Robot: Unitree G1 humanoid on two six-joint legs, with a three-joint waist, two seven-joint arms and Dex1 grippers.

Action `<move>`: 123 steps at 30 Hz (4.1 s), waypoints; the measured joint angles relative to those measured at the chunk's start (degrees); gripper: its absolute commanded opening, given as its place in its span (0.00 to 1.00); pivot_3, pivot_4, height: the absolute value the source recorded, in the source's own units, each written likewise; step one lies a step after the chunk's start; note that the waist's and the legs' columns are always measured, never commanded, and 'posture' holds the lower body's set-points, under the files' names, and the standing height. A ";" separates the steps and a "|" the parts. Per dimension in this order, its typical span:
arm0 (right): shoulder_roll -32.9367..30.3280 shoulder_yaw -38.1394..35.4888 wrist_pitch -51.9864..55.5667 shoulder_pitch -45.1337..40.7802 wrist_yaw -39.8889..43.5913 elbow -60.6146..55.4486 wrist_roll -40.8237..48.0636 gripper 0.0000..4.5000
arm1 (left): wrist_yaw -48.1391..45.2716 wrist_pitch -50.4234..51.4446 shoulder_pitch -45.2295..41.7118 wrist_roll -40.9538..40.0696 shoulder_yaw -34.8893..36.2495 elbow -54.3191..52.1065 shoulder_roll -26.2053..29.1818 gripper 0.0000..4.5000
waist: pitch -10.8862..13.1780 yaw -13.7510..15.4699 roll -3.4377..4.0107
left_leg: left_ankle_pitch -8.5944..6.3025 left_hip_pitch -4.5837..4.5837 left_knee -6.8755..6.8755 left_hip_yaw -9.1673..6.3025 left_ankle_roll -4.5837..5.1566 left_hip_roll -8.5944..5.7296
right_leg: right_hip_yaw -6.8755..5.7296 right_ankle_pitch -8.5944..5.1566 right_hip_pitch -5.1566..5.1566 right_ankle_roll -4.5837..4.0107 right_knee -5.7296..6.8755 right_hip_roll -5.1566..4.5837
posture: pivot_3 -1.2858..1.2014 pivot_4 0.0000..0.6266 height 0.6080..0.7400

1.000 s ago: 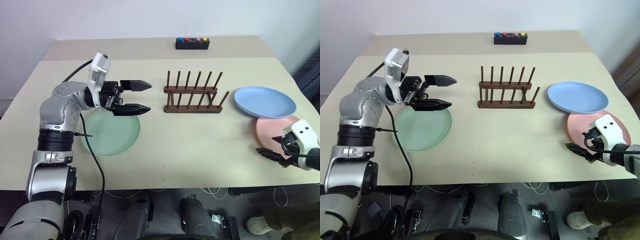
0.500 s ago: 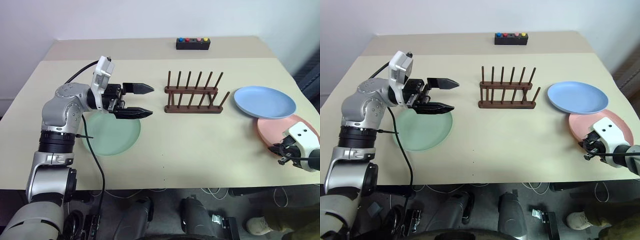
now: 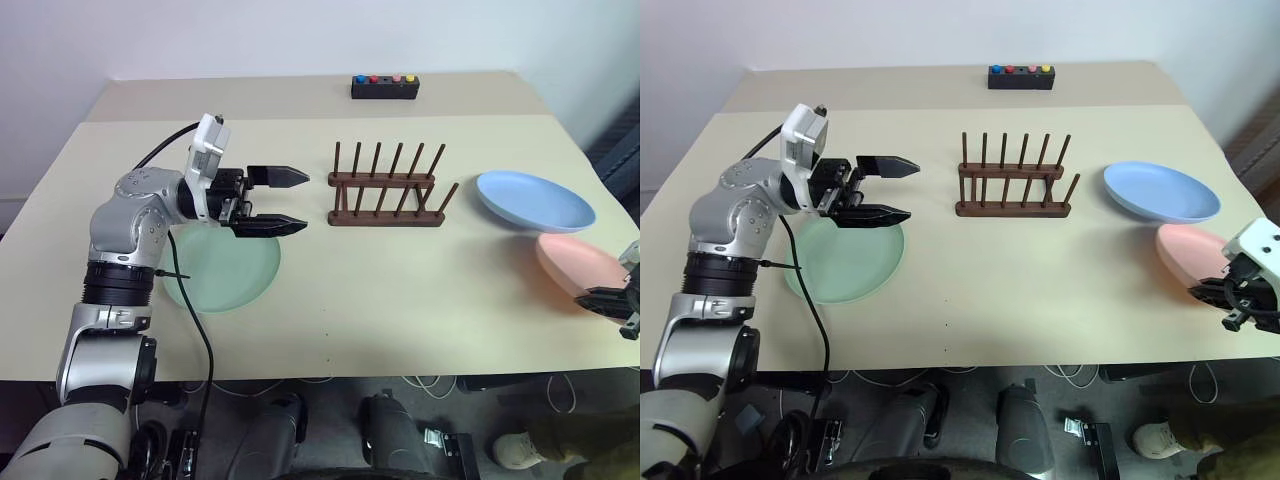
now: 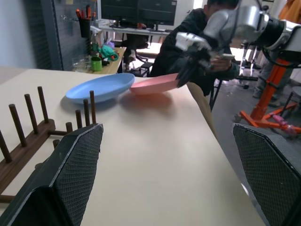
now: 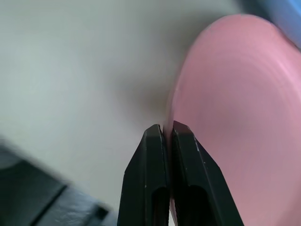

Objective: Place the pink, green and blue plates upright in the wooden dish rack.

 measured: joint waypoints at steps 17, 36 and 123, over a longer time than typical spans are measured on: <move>6.22 -5.46 25.32 -50.89 -10.44 9.26 37.60 0.01 | 2.84 -2.30 -0.57 0.28 0.42 2.54 -1.14 1.00 | 0.04 -0.07 -0.09 | -0.08 -0.09 0.05 0.16 0.11 0.09 | 0.10 0.01 -0.02 -0.01 -0.25 -0.09 | 0.52 0.24 1.00; 31.25 5.34 12.90 -71.57 -28.14 40.51 41.63 0.01 | 8.14 -1.15 0.12 -0.12 0.95 -0.13 -0.38 1.00 | 0.04 -0.27 -0.01 | -0.07 -0.14 0.01 0.23 0.11 0.01 | 0.24 0.07 -0.24 0.05 -0.01 -0.03 | 0.52 0.24 1.00; 15.90 14.12 -13.37 -34.92 -9.40 5.27 23.88 0.99 | 6.62 -2.55 -1.08 2.67 0.67 3.12 3.78 1.00 | 0.03 -0.20 0.03 | -0.10 -0.07 0.01 0.53 0.15 0.06 | 0.41 0.12 -0.28 0.15 -0.02 -0.02 | 0.52 0.24 1.00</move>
